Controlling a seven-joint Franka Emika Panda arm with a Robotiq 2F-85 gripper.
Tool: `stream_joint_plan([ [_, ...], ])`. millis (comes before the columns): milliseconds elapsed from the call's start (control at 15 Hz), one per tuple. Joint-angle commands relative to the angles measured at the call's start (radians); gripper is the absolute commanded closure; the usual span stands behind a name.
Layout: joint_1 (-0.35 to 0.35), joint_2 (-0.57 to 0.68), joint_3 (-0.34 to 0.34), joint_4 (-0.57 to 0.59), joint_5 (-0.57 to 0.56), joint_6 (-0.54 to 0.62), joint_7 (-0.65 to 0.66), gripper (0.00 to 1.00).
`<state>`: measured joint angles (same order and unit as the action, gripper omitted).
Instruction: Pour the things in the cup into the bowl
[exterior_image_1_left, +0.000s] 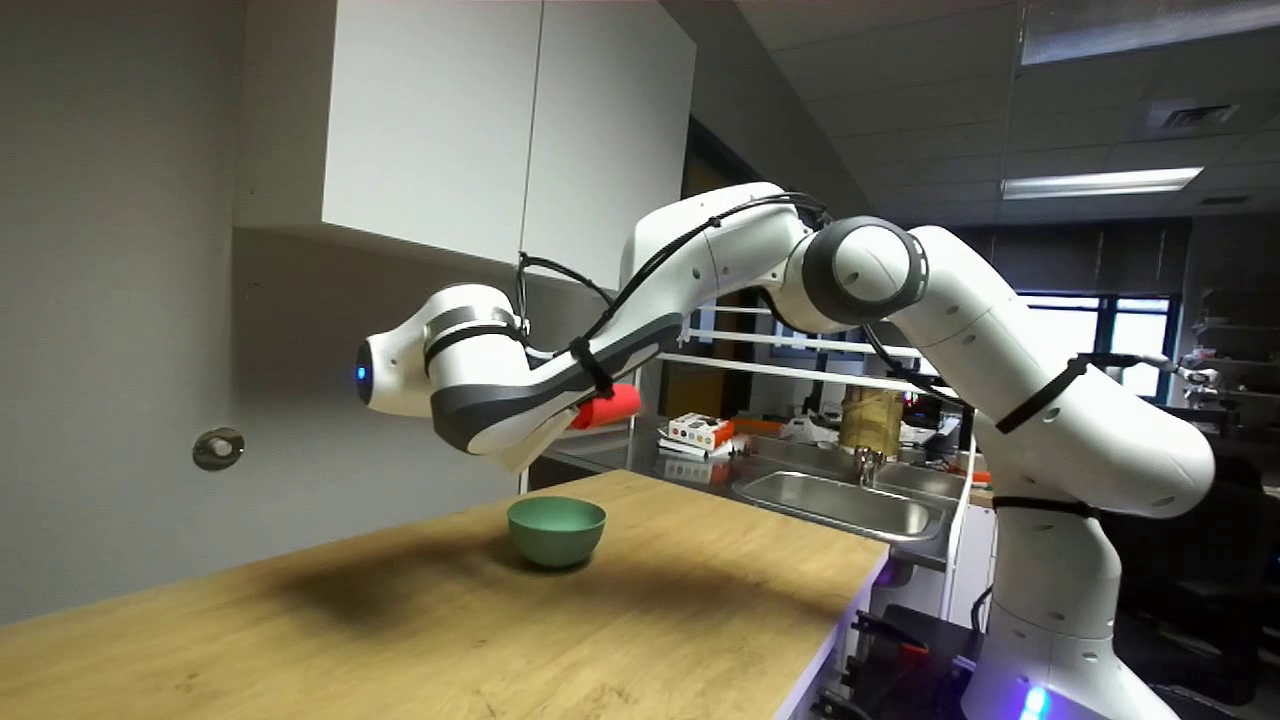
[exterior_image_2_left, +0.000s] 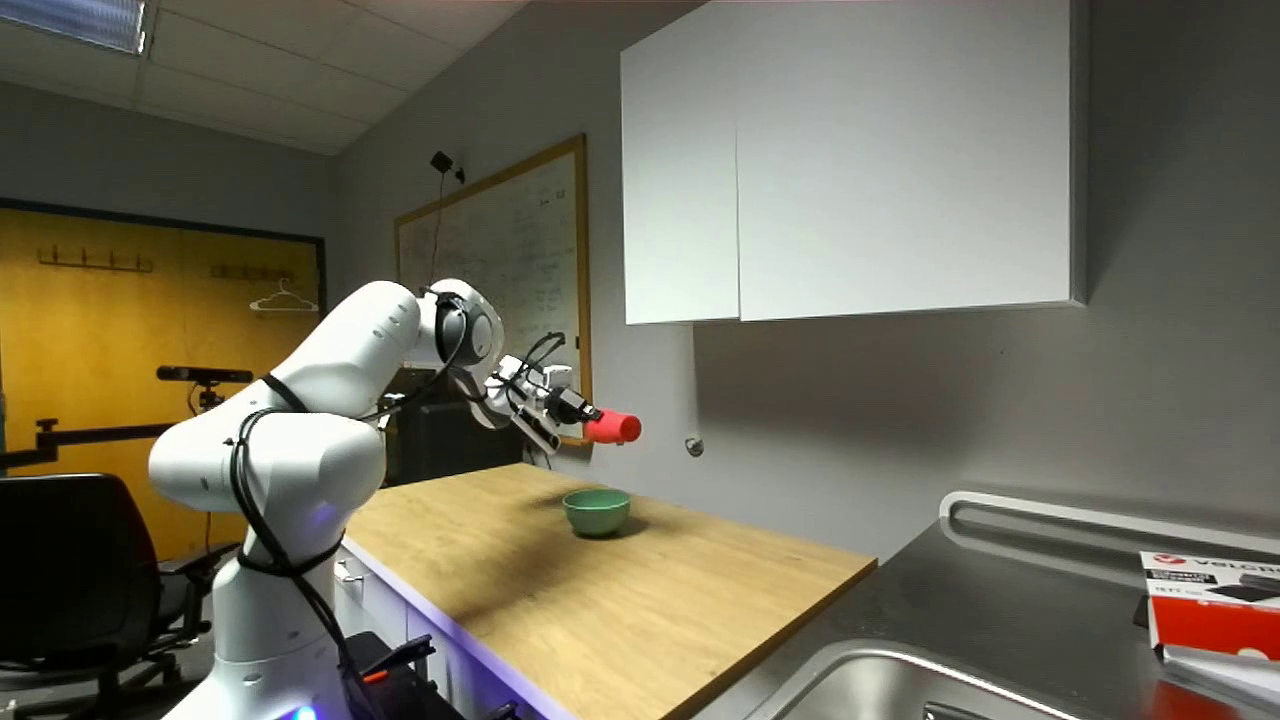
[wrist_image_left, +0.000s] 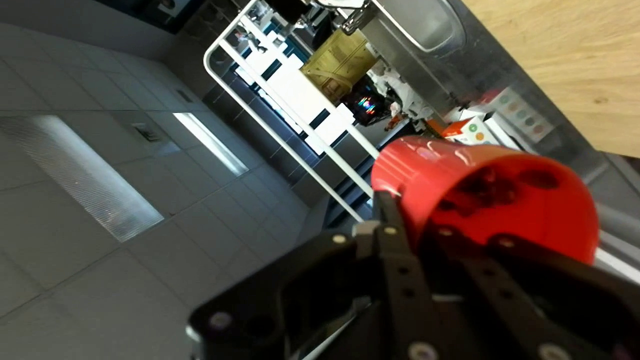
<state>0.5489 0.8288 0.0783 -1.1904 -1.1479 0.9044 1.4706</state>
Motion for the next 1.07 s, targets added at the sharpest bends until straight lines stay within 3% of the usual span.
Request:
stream_joint_plan([
  [0,0.019,0.065,-0.016,0.104,-0.059,-0.081,-0.019,0.98],
  [467,0.026,0.119,-0.016,0.172,-0.115,-0.168,-0.067,0.98],
  [1000,0.05,0.155,-0.043,0.189,-0.264,-0.226,-0.183,0.98],
])
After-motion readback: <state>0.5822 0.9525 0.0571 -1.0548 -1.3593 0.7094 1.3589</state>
